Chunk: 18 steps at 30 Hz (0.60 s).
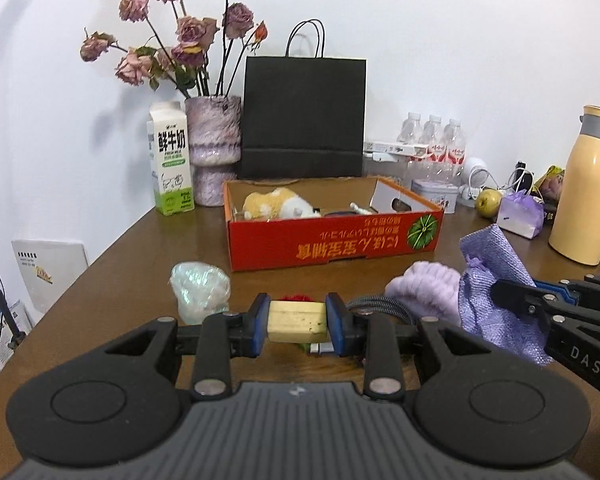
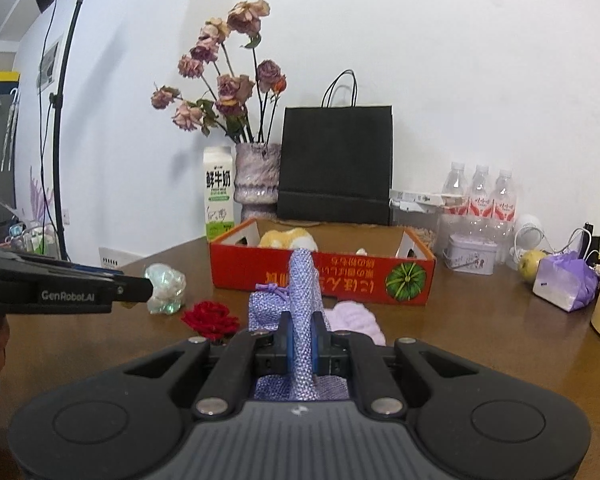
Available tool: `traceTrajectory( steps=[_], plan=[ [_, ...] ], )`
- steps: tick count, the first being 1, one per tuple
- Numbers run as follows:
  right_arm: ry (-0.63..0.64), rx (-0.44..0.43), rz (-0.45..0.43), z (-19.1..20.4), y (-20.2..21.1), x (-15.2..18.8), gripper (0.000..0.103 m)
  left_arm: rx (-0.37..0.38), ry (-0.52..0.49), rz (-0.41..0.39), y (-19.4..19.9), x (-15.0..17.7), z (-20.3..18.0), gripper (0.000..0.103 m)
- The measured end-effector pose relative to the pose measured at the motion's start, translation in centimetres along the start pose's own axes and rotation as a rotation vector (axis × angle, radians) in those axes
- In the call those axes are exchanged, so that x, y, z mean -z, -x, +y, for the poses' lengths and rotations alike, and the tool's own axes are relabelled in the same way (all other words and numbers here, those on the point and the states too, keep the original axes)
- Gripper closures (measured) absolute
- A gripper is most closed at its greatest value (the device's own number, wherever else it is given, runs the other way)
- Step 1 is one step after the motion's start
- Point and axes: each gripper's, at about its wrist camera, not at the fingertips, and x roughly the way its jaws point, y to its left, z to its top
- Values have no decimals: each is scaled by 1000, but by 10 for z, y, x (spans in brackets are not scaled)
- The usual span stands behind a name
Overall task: Organize objects
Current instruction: 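Carry the soap bar in the left tool and the pouch in the right tool to the box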
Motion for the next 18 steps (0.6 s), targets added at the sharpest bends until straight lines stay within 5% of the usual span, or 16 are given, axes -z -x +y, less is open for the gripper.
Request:
traceTrajectory(
  steps=[18],
  plan=[
    [-9,6,-76,-19,-35,-50,96,15,8,-58,-36,-54,-18,72]
  ],
)
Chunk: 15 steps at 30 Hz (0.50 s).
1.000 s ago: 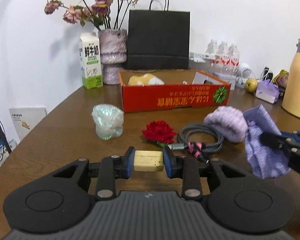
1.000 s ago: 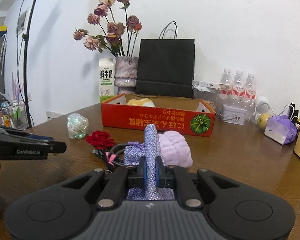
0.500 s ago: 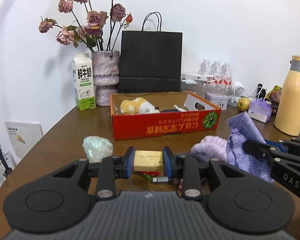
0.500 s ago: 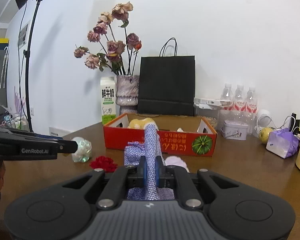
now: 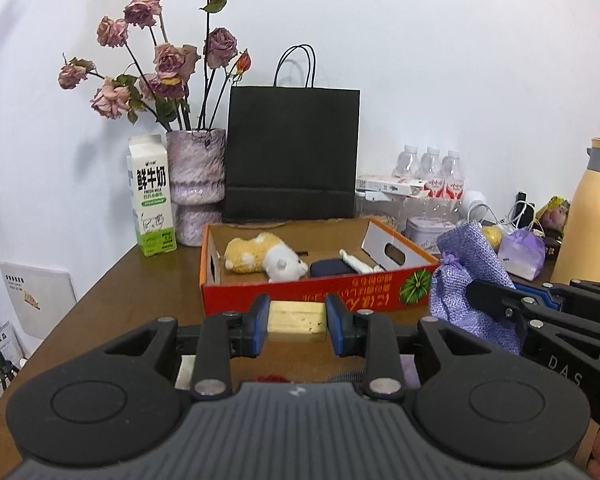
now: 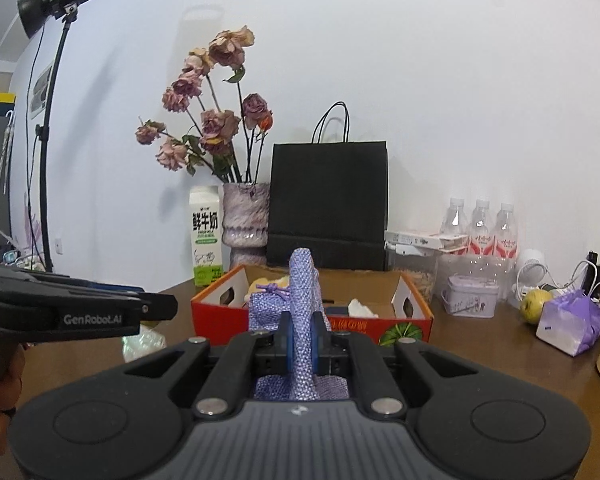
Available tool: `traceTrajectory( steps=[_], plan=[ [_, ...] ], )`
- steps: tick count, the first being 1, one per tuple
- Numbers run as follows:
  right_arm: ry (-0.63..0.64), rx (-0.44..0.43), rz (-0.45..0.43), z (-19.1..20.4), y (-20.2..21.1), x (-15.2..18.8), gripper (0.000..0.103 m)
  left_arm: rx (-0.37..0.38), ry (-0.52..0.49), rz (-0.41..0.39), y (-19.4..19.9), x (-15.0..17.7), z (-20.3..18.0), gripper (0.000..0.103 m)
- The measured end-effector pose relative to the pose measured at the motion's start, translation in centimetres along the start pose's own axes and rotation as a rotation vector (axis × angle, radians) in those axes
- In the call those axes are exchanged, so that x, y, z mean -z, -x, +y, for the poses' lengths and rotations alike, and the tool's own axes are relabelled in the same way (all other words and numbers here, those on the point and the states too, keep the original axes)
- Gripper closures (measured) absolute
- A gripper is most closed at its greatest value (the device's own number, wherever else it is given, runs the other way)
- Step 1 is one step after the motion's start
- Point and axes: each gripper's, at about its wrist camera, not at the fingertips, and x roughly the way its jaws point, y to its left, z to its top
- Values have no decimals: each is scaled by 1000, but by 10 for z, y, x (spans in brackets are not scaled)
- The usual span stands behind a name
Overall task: Organize objects
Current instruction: 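Carry the soap bar in the left tool and the pouch in the right tool to the box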
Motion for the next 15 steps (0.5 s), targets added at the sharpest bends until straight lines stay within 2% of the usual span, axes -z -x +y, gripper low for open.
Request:
traceTrajectory(
  steps=[15],
  plan=[
    [22,15,-17,-20,-50,-30,96,9,16,-16,-50,-30,-9,72]
  ],
)
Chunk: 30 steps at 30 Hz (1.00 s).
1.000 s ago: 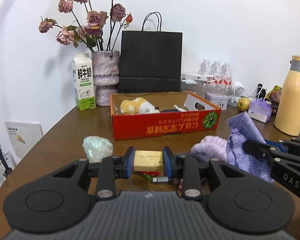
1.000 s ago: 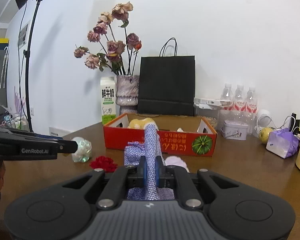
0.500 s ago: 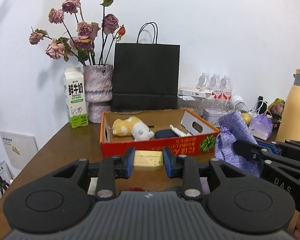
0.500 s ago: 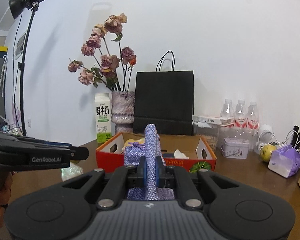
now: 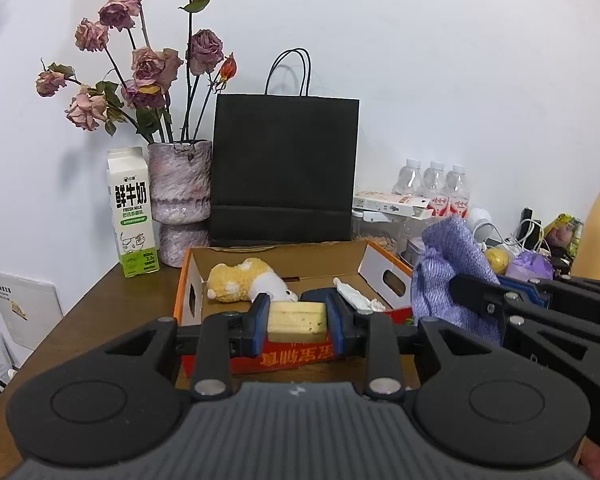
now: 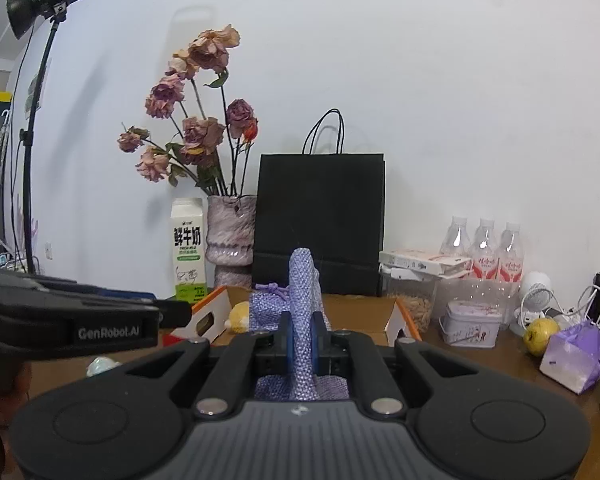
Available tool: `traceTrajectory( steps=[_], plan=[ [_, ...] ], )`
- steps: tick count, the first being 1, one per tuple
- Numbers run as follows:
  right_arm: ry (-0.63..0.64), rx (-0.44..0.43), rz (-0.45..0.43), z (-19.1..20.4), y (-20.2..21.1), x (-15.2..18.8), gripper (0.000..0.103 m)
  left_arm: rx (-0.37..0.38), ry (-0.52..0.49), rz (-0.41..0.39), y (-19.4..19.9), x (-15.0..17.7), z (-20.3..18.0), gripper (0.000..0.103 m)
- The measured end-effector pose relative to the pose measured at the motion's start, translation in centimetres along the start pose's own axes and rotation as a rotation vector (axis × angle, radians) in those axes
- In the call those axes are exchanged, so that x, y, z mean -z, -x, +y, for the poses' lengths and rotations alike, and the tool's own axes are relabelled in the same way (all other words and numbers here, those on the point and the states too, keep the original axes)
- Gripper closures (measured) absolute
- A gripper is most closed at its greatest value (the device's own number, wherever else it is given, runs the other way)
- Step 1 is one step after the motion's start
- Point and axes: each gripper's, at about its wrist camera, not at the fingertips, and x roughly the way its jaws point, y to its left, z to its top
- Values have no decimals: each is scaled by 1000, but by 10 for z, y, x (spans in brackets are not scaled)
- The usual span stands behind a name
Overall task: Organize objects
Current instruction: 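Carry the soap bar in the left tool and the pouch in the right tool to the box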
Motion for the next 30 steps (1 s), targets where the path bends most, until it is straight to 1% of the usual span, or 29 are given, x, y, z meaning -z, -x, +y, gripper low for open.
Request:
traceTrajectory(
  steps=[6,10,15,21,30],
  plan=[
    [-19,10,-18,-13,-20,-9,96,-4,30,-20,-19,-11,1,72],
    [-21,16,-2,-21,-35,-10,96,-1,59,-19,-35,-18,3,72],
    [-25,21,4,-30,-55,-12,96,-5,70,-21,-54,-24,6,72],
    [-37,25,3,-39,-79,-17,96,-31,96,-17,-76,-33,14,72],
    [-34,16,18,-42,-119,-19,96,-48,105,-10,-107,-41,20,72]
  ],
)
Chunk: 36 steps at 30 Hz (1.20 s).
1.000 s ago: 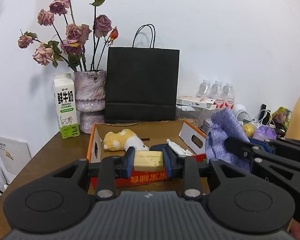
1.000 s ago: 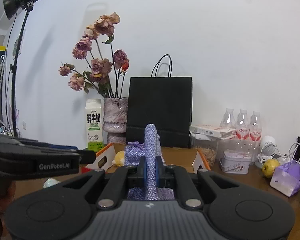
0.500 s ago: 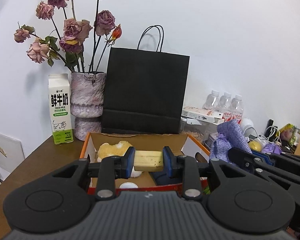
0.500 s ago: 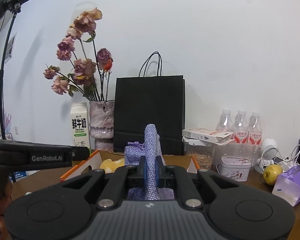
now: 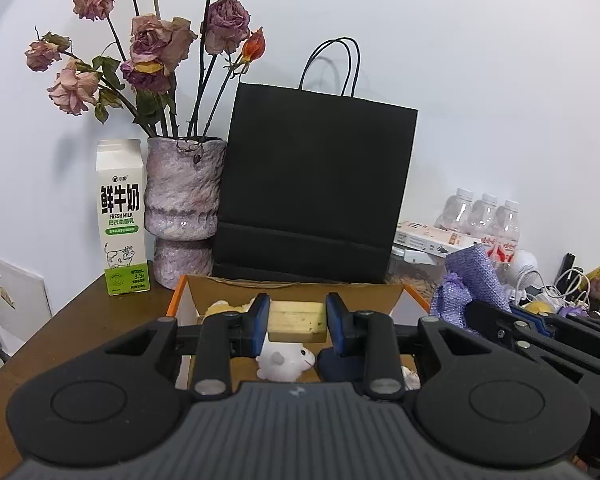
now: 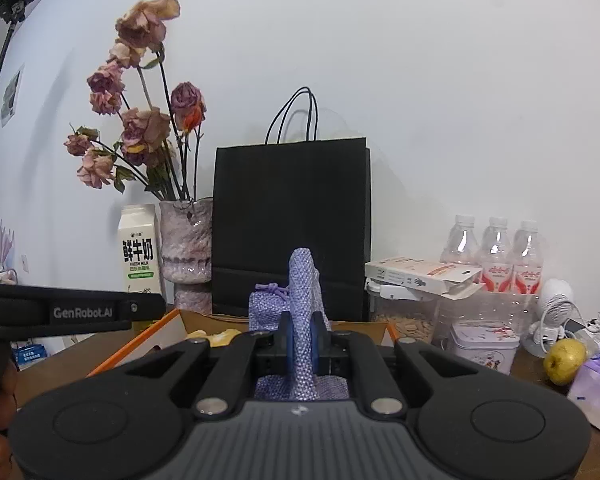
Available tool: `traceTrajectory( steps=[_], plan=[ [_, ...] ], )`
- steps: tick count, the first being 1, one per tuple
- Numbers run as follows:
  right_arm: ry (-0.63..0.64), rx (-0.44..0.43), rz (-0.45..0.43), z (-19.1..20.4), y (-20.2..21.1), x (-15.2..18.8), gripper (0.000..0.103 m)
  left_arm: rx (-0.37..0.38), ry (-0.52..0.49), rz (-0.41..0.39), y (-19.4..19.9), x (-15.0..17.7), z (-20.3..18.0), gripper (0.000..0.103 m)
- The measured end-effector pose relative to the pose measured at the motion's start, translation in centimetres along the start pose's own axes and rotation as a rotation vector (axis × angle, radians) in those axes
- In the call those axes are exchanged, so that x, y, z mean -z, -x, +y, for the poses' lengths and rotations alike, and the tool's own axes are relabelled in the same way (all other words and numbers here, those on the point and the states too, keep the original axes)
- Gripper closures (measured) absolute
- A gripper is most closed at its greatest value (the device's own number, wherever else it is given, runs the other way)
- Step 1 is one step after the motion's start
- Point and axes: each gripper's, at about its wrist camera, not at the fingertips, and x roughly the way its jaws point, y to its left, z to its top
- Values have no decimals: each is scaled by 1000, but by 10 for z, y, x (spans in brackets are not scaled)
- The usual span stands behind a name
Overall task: Organize objects
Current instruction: 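Carry the soap bar in the left tool and the pouch in the right tool to the box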
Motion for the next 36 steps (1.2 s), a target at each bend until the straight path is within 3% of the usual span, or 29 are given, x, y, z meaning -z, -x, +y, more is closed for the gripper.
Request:
traceTrajectory(
  steps=[15,29,36],
  plan=[
    [1,-14,47,-5,-60,1,96,-25,-21,10,-46,-8,1,72],
    [6,15,127,-12,-98,20,95,-60,-47,67,-85,-3,10,72],
    [-8,14,172,-17,-106,28,90,-87,-73,96,-94,8,8,72]
  ],
)
